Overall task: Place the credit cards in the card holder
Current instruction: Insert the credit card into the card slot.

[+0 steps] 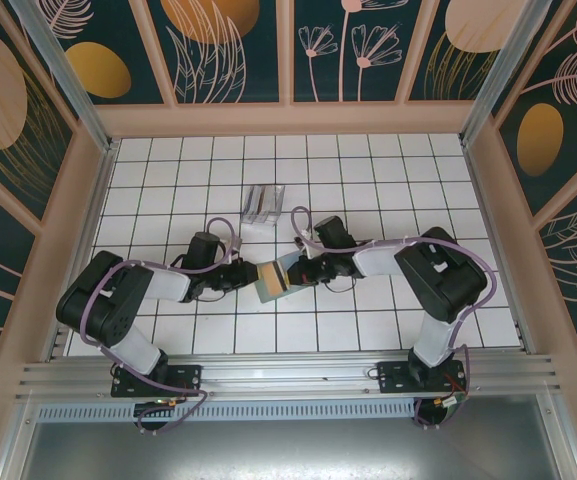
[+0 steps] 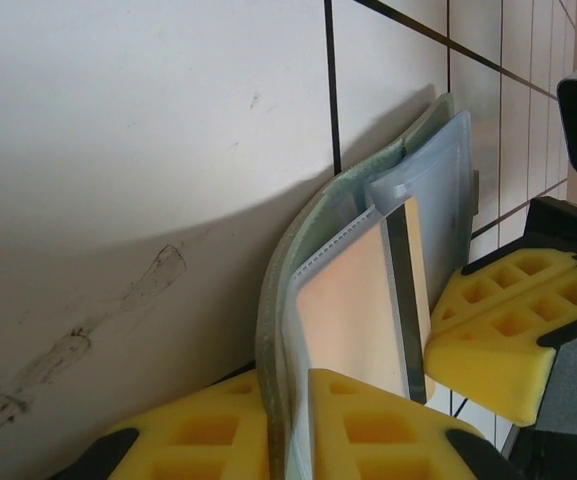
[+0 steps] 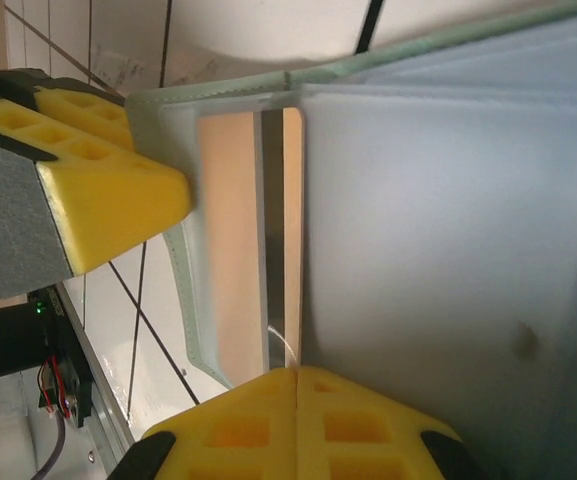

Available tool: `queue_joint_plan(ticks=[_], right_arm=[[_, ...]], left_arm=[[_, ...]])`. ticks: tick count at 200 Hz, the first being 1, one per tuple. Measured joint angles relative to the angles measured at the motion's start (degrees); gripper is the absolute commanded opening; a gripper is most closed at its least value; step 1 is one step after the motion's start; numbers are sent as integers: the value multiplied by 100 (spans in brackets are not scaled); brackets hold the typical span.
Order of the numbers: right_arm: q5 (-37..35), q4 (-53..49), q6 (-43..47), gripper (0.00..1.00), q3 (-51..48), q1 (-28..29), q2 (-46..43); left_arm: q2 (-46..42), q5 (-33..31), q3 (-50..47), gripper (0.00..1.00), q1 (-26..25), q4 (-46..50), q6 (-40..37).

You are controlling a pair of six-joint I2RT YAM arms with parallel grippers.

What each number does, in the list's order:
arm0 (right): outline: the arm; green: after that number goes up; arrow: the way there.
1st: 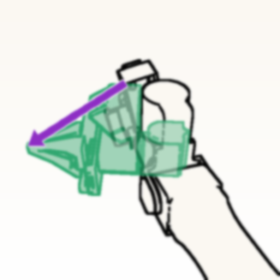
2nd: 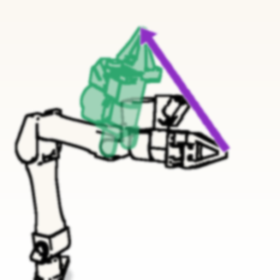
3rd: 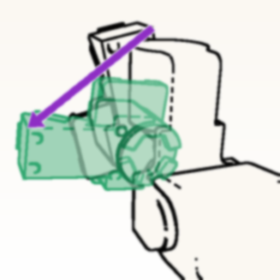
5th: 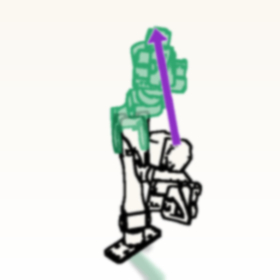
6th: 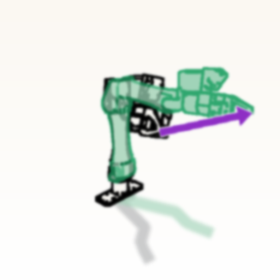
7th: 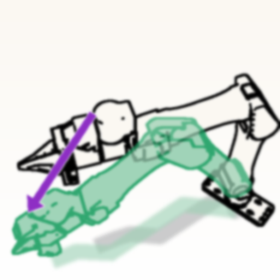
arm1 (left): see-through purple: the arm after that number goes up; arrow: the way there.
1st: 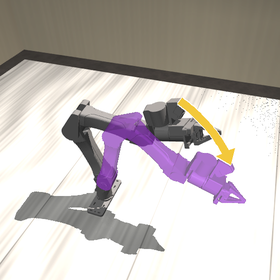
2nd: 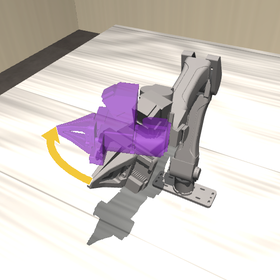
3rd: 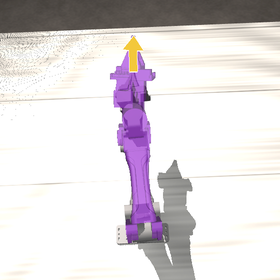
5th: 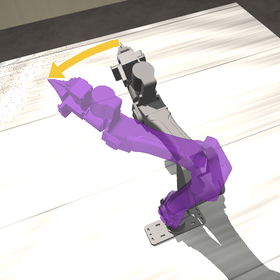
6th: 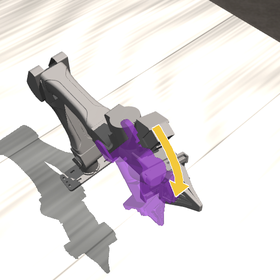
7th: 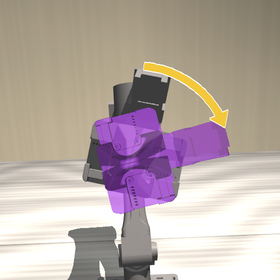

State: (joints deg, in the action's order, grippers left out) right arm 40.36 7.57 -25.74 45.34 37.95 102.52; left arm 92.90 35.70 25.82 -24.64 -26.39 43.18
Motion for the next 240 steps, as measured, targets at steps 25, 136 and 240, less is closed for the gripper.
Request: queue_joint_plan(ticks=[25,136,240], right_arm=[[66,15,-28,0,50,35,118],[439,236,-341,0,291,157,496],[179,466,-629,22,352,354,442]], left_arm=[[-28,-17,4,24,0,-7,59],[-118,116,-170,48,120,-511,739],[103,457,-146,52,308,-859,1268]])
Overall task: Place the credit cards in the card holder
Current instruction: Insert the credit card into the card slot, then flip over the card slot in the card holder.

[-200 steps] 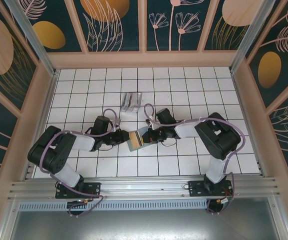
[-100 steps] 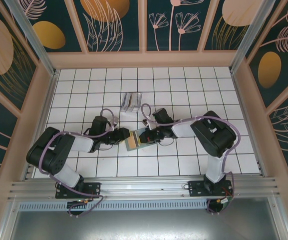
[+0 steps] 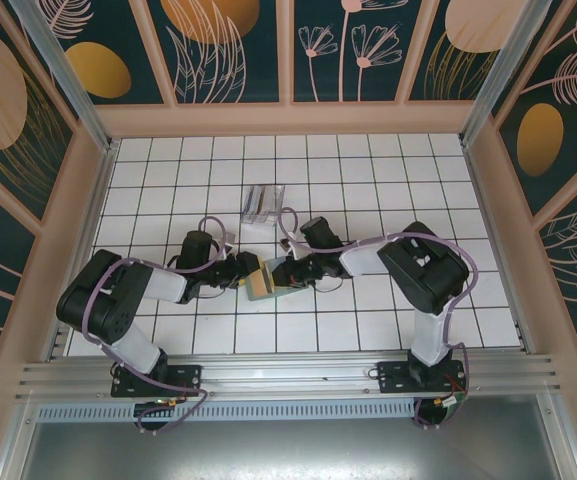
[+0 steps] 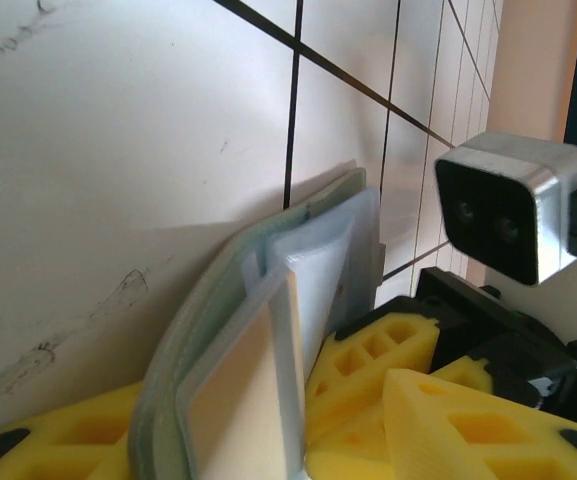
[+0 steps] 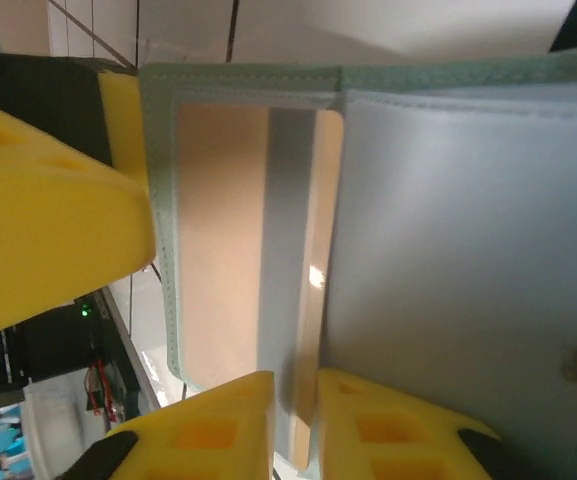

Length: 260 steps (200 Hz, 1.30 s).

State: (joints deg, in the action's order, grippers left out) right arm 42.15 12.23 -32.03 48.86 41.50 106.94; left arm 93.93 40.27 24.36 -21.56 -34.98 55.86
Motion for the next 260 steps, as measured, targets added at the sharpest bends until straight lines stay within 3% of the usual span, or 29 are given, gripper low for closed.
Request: queue_joint_plan(ticks=[121,161,212,260], right_arm=[[-2120,-999,87,43,-286,13,-1207],[-2227,-1104,111,43,-323,109,-1163],[-2216,-1104,127,39,-243,219,-955],[-2194,-1106,138,25,-125,302,-835]], left_arm=[[9,-431,234,50,136,282,-177],[22,-509,232,44,138,306,-249],[26,-822,87,27,164,177,-315],[44,-916,59,23,170,153,-323]])
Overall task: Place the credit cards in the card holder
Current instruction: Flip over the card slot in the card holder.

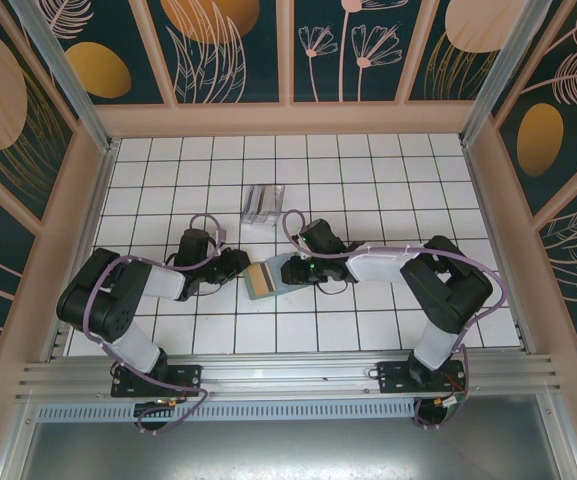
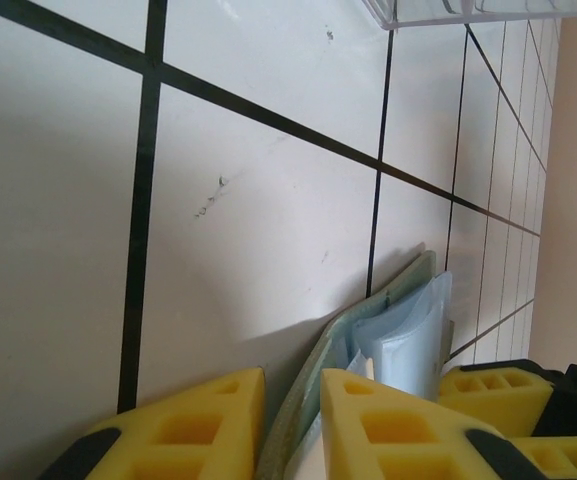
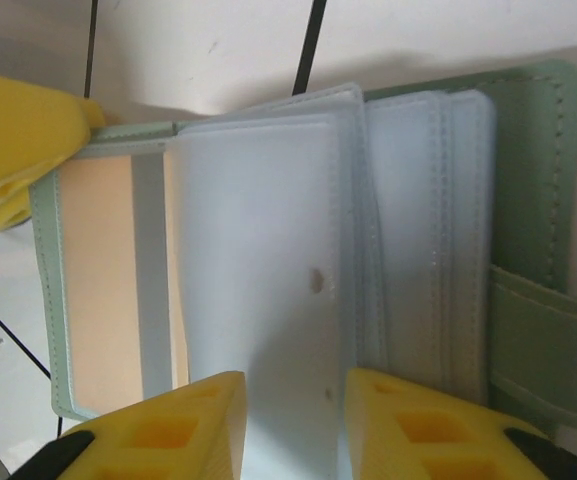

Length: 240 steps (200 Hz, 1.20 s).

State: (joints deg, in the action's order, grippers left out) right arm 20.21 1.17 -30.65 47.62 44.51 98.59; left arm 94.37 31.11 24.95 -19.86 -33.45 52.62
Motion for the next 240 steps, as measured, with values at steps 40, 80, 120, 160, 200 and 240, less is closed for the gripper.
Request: queue_joint_plan(ticks=[40,80,120,160,200,240], right_arm=[[0,-46,33,14,0,13,0],[181,-13,33,4,-2,13,-7],[385,144,55,0,-11,20,-131],[494,358,120,0,-15,24,-286],[522,557,122,1,-48,24,-330],[601,796,90,16,-76,68,-337]], left_arm=[[4,4,0,27,0,-2,-2],[-96,-13,44,35,-2,125,-98],[-321,-289,63,49,-2,396,-229],[-503,-518,55,59,9,498,-199],[-616,-664,57,61,22,627,-195],[-625,-726,55,65,37,577,28]])
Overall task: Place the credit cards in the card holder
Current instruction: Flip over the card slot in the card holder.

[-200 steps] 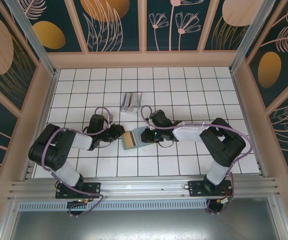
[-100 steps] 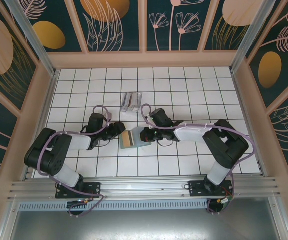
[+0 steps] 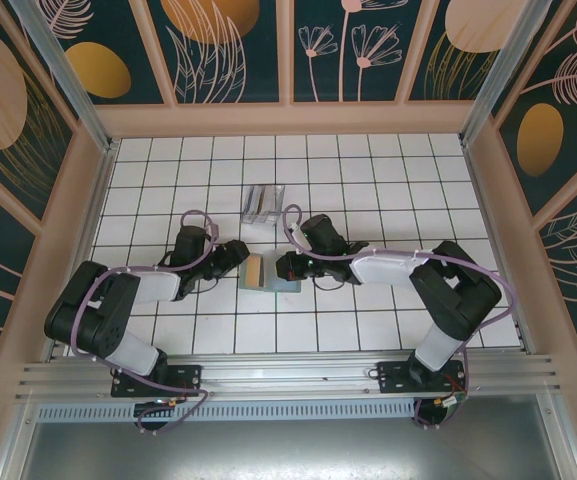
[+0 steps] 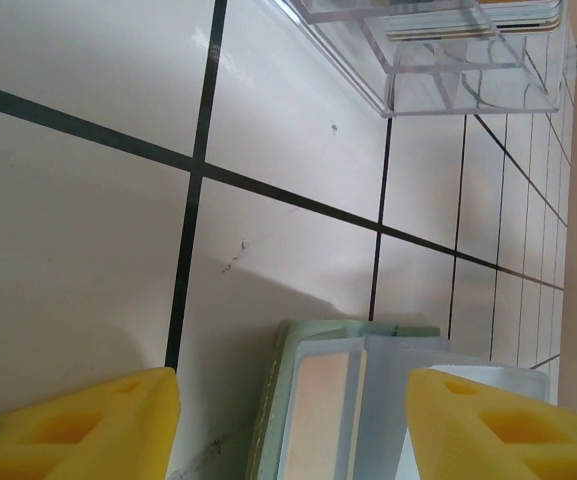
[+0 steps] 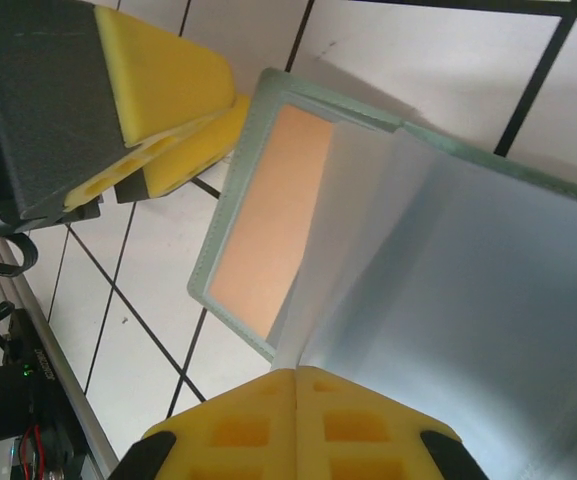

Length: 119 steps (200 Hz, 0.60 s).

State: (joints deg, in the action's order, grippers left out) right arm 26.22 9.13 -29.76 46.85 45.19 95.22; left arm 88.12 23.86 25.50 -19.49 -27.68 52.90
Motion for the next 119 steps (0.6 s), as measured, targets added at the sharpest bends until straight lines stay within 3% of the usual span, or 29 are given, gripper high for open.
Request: queue_joint_plan(ticks=[36,59,119], right_arm=[[92,369,-181,31,44,186,177],[153,546,-229,35,201,291,455],[658,1281,-686,42,748,330,1237]], left_arm=[[-142,-131,2,75,26,94,138],[-476,-380,48,84,122,448,195],[-898,-763,304,89,568,1001,142]])
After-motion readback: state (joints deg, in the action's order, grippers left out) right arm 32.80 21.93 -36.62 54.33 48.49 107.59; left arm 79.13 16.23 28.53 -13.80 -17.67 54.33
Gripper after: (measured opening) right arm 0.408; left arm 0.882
